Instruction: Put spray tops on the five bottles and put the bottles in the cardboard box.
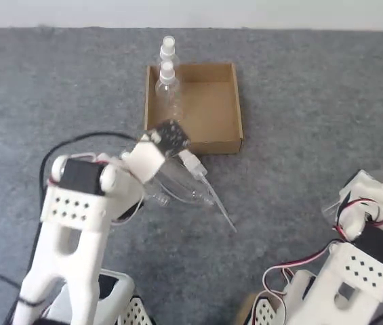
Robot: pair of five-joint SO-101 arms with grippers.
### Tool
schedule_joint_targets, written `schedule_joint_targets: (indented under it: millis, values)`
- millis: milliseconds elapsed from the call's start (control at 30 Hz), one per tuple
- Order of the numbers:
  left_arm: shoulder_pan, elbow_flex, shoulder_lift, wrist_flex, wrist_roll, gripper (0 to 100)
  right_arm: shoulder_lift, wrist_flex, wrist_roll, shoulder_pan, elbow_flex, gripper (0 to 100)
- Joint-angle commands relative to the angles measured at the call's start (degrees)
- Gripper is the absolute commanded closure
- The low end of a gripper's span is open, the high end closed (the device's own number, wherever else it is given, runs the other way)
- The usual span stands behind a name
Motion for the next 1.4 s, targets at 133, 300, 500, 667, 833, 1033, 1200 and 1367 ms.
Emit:
schedule_joint_targets:
  millis: [133,300,500,667,833,1033,1200,1367]
  values:
    - [-6.3,15.9,-12.7,-9.1,-6.0,99,-1.5,-2.5,-0.2,-3.1,0.4,92.5]
    - [-6.5,21.8,-15.5,-13.1,-6.1,99,-1.5,-2.4,1.1,-3.2,0.5,92.7]
    - [-6.5,26.3,-16.1,-17.1,-6.2,99,-1.5,-2.2,1.7,-3.2,1.2,92.8]
    - [-6.5,28.3,-16.1,-20.9,-6.2,99,-1.5,-2.5,1.8,-3.2,1.7,92.8]
    - [-6.5,27.9,-16.1,-21.5,-6.0,96,-1.5,-2.7,1.8,-3.2,1.8,92.8]
    - [-6.1,24.9,-16.1,-21.5,4.0,74,-1.5,-2.8,1.8,-3.2,1.8,92.6]
    - [-1.7,18.2,-15.5,-21.5,16.7,73,-1.5,-2.8,1.8,-3.2,1.8,92.6]
    - [8.9,15.3,-14.7,-22.5,31.6,73,-1.5,-2.8,1.8,-3.2,1.8,92.6]
